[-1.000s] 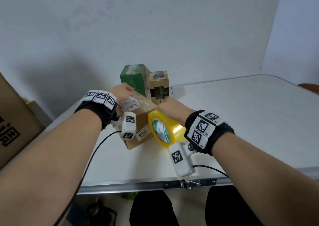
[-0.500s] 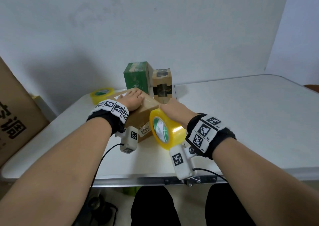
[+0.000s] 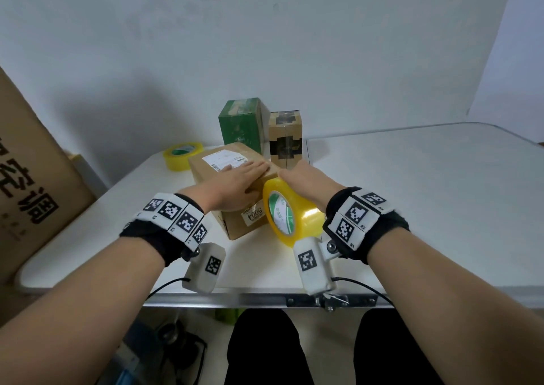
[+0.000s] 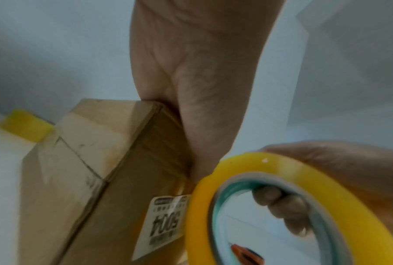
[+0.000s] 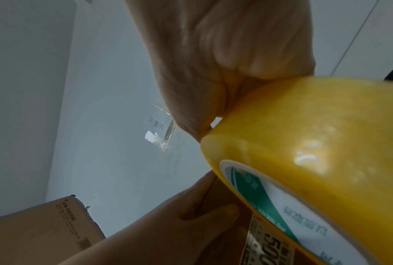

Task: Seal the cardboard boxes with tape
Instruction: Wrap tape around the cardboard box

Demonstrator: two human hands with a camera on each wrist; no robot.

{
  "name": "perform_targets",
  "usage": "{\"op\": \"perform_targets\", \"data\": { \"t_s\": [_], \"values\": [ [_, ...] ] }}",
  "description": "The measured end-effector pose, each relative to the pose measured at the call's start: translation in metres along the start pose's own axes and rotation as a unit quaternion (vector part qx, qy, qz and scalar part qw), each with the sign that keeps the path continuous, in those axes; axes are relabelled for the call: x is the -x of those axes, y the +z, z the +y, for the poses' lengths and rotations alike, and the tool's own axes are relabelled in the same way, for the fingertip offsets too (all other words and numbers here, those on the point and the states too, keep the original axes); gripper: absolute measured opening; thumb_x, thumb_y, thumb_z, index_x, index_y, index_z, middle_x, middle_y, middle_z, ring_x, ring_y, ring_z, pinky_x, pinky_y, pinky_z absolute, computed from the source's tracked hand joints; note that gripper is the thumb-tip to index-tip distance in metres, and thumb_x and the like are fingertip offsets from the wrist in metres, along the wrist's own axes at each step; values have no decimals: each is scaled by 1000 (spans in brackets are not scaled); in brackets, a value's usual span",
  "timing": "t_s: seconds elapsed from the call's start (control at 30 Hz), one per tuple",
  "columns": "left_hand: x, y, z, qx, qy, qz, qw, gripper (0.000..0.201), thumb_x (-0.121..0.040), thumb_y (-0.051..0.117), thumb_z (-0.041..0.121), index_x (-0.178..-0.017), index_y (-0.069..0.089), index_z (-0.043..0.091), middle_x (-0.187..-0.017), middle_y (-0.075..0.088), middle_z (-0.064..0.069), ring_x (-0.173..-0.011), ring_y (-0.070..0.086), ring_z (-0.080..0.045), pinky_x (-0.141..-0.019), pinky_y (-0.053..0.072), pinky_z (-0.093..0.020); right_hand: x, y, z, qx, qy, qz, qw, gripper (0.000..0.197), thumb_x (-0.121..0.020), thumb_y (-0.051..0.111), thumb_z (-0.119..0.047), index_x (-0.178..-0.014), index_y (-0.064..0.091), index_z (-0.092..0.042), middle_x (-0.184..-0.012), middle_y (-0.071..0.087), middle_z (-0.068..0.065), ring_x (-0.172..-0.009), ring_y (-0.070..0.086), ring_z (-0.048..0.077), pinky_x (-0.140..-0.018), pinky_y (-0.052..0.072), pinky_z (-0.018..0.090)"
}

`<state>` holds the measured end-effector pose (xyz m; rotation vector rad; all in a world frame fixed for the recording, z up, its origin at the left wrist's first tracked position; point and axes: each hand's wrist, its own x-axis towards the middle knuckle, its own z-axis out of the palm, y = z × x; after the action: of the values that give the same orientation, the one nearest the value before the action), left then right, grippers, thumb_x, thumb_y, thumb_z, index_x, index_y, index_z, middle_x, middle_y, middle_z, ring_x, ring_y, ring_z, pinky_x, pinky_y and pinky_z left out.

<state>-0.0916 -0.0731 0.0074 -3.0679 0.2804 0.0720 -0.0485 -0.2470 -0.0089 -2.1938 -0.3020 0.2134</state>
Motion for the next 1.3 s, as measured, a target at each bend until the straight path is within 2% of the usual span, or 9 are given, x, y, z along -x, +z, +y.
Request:
{"op": "perform_targets", "data": {
  "t_s": [0.13, 0.4, 0.57, 0.7, 0.77, 0.87, 1.0, 1.17, 1.3],
  "values": [
    [-2, 9, -11, 17, -46, 16, 999, 67, -97, 46, 50, -150, 5, 50, -163, 7, -5, -149, 4, -33, -117, 12, -52, 6, -4, 4, 8, 13, -20, 1000, 79, -87, 50, -66, -135, 51, -4, -130, 59, 15, -116, 58, 31, -98, 48, 42],
    [-7, -4, -18, 69, -35, 48, 996, 63, -94, 52, 51, -149, 24, 44, -157, 30, -7, -144, 26, -32, -117, 23, -43, 14, -22, 5, -129, 28, -39, 990, 89, -76, 61, -74, -130, 56, -4, -119, 65, 13, -105, 65, 27, -96, 53, 44],
    [-6, -69, -28, 190, -43, 38, 980, 49, -95, 56, 44, -141, 39, 45, -114, 55, 14, -93, 54, -8, -61, 45, -8, 24, -53, -37, -341, -72, -4, 937, 54, -86, 70, -43, -123, 64, -4, -115, 69, 15, -104, 67, 32, -97, 53, 47],
    [-17, -105, -52, 386, -81, -65, 917, 52, -78, 68, 63, -124, 56, 43, -111, 72, -5, -98, 69, -34, -78, 57, -55, 22, -77, -84, -396, -124, 5, 910, 49, -89, 67, -39, -125, 63, -5, -119, 68, 14, -107, 66, 32, -96, 53, 46],
    [-20, -109, -62, 418, -89, -97, 899, 45, -84, 64, 58, -125, 54, 44, -112, 72, -3, -100, 70, -27, -80, 58, -49, 17, -80, -103, -369, -119, 24, 921, 61, -83, 70, -50, -125, 61, -6, -118, 67, 13, -106, 66, 32, -97, 52, 49],
    [-29, -112, -71, 268, -122, -9, 956, 60, -61, 53, 89, -111, 51, 56, -122, 60, 0, -107, 63, -25, -96, 50, -51, -1, -82, -124, -330, -99, 45, 938, 71, -79, 68, -61, -120, 60, -3, -118, 66, 17, -104, 64, 35, -95, 52, 51],
    [-43, -104, -68, 111, -74, 211, 968, 44, -92, 56, 48, -125, 49, 20, -120, 39, -11, -100, 56, -30, -100, 42, -41, -24, -82, -152, -302, -82, 52, 948, 90, -78, 64, -65, -135, 49, 3, -134, 57, 20, -116, 58, 37, -100, 49, 50],
    [-41, -87, -65, -13, -135, 29, 990, 118, -69, 33, 91, -155, -3, 18, -161, 3, -10, -148, 3, -37, -119, 13, -51, -39, -75, -171, -261, -76, 79, 959, 82, -93, 52, -58, -145, 37, 4, -148, 44, 18, -131, 46, 34, -109, 40, 44],
    [-45, -80, -67, -33, -123, 48, 991, 114, -76, 51, 74, -154, -8, 15, -161, 0, -11, -146, 3, -41, -118, 14, -53, -56, -65, -172, -277, -63, 65, 956, 82, -94, 45, -61, -147, 34, 1, -151, 40, 17, -135, 43, 35, -112, 36, 45]
  ]
}}
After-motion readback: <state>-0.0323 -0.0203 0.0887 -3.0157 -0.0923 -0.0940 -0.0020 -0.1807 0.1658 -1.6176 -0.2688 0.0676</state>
